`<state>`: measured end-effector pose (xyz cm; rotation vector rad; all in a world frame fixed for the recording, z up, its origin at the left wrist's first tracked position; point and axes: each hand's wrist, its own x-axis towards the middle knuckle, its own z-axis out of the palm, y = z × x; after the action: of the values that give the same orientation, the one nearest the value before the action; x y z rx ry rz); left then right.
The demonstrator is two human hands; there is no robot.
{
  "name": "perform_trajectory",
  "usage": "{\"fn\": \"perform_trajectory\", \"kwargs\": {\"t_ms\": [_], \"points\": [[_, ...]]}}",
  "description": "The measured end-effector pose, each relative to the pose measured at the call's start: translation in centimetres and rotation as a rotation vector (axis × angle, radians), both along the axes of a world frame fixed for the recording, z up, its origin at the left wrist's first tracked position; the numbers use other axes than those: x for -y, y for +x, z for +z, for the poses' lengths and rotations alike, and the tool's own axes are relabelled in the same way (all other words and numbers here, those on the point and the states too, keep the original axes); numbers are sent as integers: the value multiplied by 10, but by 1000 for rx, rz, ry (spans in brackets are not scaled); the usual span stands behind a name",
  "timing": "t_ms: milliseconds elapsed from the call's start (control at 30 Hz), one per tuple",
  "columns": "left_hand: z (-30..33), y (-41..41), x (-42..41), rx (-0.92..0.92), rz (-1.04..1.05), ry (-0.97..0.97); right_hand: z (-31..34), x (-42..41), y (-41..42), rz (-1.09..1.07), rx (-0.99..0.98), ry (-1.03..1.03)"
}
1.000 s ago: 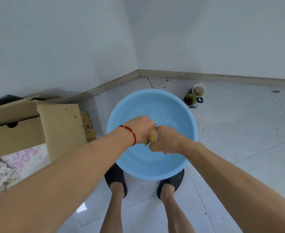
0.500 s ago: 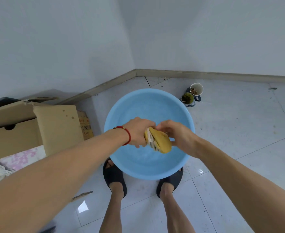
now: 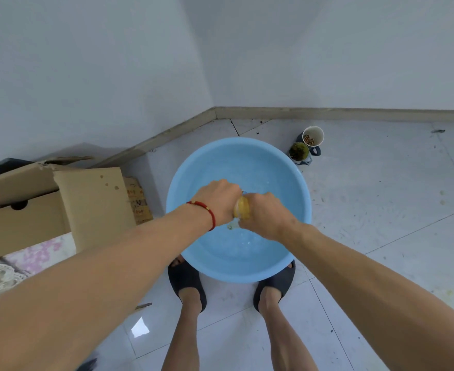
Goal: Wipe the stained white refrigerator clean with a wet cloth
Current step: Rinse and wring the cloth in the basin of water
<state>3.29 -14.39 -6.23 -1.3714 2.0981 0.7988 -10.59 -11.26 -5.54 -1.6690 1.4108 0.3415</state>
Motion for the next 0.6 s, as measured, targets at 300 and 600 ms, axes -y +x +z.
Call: {"fn": "perform_trajectory", "kwargs": {"t_ms": [300,600], "points": [[13,-6,15,-40,532,797,-3,-7,-16,201,-13,-278],[19,19,-16,-579,-187,-404,16,-17,-34,-974,1029,1134]]}}
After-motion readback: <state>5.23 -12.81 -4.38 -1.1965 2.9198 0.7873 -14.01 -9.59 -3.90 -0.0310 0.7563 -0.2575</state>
